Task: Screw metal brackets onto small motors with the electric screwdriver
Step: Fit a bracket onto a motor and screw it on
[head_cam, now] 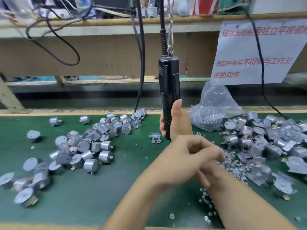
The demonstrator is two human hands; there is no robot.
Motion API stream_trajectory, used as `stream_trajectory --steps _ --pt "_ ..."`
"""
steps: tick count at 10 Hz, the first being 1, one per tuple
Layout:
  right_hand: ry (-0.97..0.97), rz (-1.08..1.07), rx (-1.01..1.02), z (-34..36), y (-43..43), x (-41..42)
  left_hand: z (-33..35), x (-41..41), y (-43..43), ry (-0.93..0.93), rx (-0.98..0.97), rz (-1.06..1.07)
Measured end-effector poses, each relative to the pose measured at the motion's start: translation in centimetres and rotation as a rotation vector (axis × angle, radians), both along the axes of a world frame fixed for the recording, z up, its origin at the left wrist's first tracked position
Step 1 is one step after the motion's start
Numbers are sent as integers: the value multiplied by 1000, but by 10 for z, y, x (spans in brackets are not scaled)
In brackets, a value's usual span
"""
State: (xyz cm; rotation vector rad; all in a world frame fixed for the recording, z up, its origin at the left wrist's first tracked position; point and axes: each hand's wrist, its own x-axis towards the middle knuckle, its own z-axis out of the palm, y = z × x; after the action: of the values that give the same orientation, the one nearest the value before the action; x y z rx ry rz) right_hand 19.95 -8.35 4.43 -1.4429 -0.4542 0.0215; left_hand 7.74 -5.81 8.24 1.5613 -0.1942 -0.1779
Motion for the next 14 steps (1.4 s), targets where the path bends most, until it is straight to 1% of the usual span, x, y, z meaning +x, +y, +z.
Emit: stream_trajectory --steps 1,2,3,4,5,6,7,8,9,10,11,12,13,14 --pt "11 52 5 5 10 -15 -3 -20 48 62 247 83" --pt "-44 101 19 7 6 -20 -19 -29 95 -6 832 495" --pt "-35 109 44 16 1 -19 -33 -39 134 66 1561 652" --pt "-79 51 54 20 -6 -12 -46 -42 153 190 1806 622" --pt "-98 -20 45 22 -14 -4 -55 -41 158 193 1876 586" --pt "-89 -63 46 23 -24 5 -54 -36 157 122 1899 637" --pt "-112 -102 47 20 -29 15 -55 -26 146 -115 1647 795" --pt "-166 -126 -3 17 -30 23 -59 -11 124 -356 1162 861" --pt "-215 -142 -80 13 -32 29 -66 14 104 -374 983 737" --pt "-208 -89 -88 8 -30 28 -75 36 88 -370 980 607" --pt "-146 -43 -19 8 -28 24 -87 45 80 -390 1007 531" --pt "-83 -16 38 7 -29 24 -98 44 81 -431 1072 516" --pt "-40 18 79 5 -30 27 -101 43 83 -448 1092 529" --pt "-29 47 92 4 -28 30 -100 44 83 -449 1056 526"
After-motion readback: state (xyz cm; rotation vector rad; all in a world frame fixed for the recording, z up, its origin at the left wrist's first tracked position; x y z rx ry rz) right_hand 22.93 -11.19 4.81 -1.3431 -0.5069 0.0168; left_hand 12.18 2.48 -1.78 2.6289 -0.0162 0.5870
